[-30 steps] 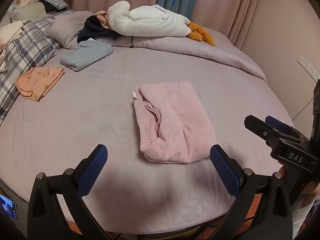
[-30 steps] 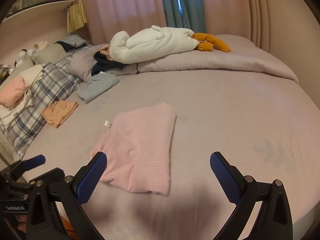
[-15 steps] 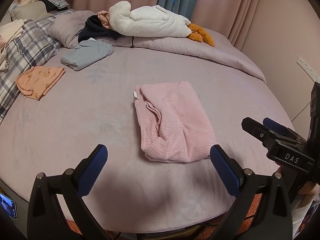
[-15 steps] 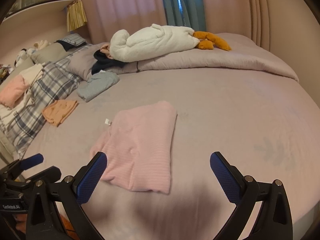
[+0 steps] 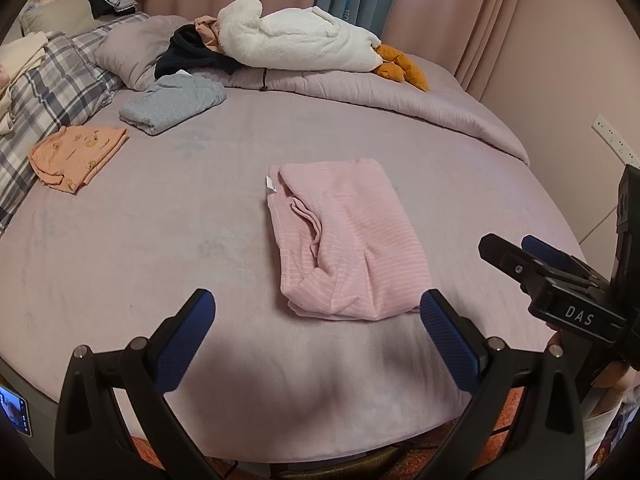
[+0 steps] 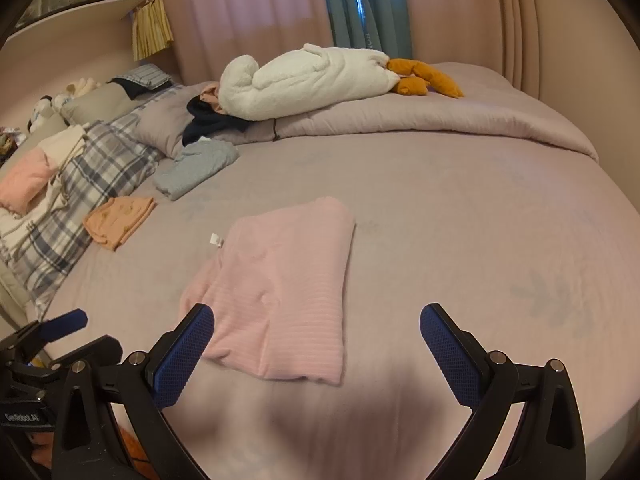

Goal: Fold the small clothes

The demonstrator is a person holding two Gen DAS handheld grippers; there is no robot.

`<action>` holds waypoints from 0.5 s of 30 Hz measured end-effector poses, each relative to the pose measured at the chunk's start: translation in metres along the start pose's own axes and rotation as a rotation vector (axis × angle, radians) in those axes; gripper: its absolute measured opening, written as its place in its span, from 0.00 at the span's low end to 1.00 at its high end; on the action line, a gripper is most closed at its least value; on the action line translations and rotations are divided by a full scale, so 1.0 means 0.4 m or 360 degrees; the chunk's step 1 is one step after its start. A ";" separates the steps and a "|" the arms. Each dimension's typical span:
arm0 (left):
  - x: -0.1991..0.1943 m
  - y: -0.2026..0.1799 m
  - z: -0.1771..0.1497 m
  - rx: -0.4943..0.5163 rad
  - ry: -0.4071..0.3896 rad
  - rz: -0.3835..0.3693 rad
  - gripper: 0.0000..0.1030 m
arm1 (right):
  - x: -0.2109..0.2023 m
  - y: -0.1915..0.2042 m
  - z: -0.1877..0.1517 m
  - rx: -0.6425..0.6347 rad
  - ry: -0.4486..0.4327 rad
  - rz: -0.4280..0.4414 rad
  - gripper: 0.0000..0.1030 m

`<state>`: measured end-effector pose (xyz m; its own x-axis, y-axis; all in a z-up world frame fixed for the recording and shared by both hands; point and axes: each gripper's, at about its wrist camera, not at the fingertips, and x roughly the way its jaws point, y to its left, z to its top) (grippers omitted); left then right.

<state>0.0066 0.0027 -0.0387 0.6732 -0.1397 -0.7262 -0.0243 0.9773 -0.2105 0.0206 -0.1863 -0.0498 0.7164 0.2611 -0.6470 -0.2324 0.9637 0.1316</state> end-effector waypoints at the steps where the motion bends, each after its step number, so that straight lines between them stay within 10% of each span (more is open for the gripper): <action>1: -0.001 0.001 0.001 0.0000 -0.0002 0.0000 0.99 | 0.000 0.001 -0.002 -0.0001 0.0001 0.0000 0.99; 15: -0.004 -0.007 -0.003 0.0029 -0.0005 0.0022 0.99 | -0.005 0.011 -0.011 0.0007 -0.0005 0.0010 0.99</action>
<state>0.0047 0.0001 -0.0381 0.6753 -0.1254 -0.7268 -0.0203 0.9819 -0.1883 0.0153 -0.1829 -0.0513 0.7169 0.2671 -0.6439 -0.2339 0.9623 0.1388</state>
